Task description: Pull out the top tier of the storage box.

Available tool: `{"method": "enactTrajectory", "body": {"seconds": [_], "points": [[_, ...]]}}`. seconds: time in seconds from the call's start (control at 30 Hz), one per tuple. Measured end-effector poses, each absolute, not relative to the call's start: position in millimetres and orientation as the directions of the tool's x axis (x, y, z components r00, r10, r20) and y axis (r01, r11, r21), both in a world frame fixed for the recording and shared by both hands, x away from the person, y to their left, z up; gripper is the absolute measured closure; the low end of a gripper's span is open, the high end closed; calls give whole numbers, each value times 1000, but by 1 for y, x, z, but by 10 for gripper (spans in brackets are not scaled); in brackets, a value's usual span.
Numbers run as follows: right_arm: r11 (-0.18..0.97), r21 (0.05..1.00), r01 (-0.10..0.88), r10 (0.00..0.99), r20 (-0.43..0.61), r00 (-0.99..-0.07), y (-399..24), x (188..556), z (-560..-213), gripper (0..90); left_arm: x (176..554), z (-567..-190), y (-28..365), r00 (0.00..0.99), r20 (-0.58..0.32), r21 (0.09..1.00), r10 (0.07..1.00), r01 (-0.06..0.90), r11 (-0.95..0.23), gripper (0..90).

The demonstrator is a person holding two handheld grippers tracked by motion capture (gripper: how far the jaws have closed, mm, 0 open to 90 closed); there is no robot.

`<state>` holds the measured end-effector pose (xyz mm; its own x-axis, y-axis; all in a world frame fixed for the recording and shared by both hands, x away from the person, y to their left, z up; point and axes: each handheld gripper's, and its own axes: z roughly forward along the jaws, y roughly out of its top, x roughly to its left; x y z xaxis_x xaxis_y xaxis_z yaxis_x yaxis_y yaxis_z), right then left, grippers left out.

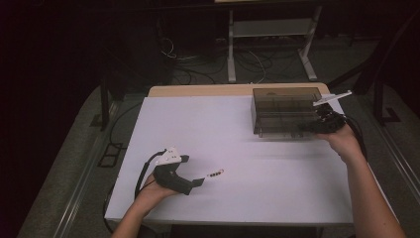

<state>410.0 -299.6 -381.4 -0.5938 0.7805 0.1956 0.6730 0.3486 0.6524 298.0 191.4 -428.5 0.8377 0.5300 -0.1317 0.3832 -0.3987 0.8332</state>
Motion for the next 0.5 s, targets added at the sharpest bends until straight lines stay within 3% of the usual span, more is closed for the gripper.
{"method": "enactTrajectory", "body": {"seconds": [0.5], "points": [[352,651,673,778,196,-597,-299,405,-382,891,298,-428,192,836,-133,834,532,384,-395,0]]}}
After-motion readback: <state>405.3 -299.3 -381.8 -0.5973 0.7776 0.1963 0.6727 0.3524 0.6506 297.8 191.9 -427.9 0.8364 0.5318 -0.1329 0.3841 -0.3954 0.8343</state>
